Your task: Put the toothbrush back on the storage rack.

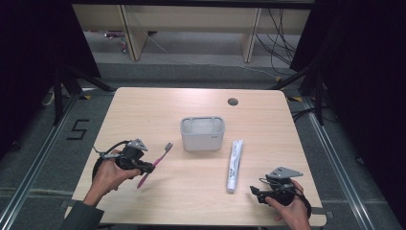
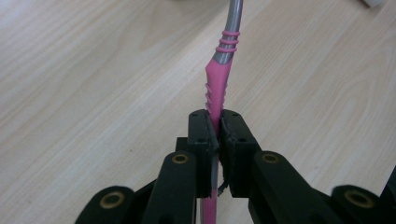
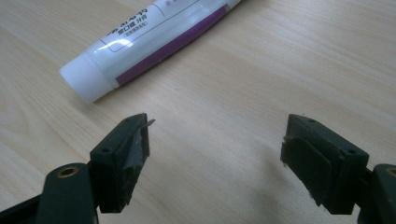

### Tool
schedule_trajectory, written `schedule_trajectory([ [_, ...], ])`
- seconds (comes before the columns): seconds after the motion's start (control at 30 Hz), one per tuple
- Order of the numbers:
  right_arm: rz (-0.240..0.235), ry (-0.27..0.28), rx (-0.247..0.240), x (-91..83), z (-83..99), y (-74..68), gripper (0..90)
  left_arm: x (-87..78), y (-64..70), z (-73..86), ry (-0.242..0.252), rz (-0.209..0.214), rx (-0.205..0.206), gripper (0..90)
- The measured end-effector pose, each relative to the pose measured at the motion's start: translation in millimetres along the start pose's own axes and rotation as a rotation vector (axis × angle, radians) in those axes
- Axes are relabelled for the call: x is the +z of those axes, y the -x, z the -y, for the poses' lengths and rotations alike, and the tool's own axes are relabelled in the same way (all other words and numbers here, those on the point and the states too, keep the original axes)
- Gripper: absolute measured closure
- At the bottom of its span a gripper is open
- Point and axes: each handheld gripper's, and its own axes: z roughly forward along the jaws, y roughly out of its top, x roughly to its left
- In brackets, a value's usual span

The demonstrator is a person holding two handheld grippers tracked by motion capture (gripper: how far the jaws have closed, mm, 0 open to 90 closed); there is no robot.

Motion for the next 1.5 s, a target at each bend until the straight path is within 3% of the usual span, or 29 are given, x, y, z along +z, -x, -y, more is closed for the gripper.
schedule_trajectory([
  [0.13, 0.002, -0.001, 0.003, -0.2, 0.0, 0.1, 23.4, -5.7, -0.9, -2.0, 0.091, -0.02, -0.03, 83.0],
  [0.23, 0.002, -0.001, 0.002, -0.2, 0.0, 0.3, 23.4, -9.1, -1.4, -4.3, 0.118, -0.026, -0.037, 83.0],
  [0.27, 0.002, -0.001, 0.003, -0.2, 0.0, 0.2, 23.4, -12.6, -2.0, -6.5, 0.162, -0.035, -0.053, 83.0],
  [0.33, 0.003, -0.001, 0.002, -0.1, 0.0, 0.2, 23.4, -14.8, -2.4, -7.9, 0.203, -0.043, -0.066, 83.0],
  [0.67, 0.0, -0.006, 0.002, -0.8, -0.2, 0.5, 23.4, -19.1, -7.4, -14.2, 0.302, -0.074, -0.091, 83.0],
  [0.87, 0.003, 0.007, -0.006, -0.1, -0.1, 1.1, 23.4, -24.5, -6.2, -25.0, 0.389, -0.076, -0.12, 82.9],
  [1.5, 0.003, 0.009, -0.006, -0.3, -0.3, 1.4, 23.5, -27.1, -8.0, -58.5, 0.522, -0.077, -0.135, 83.0],
])
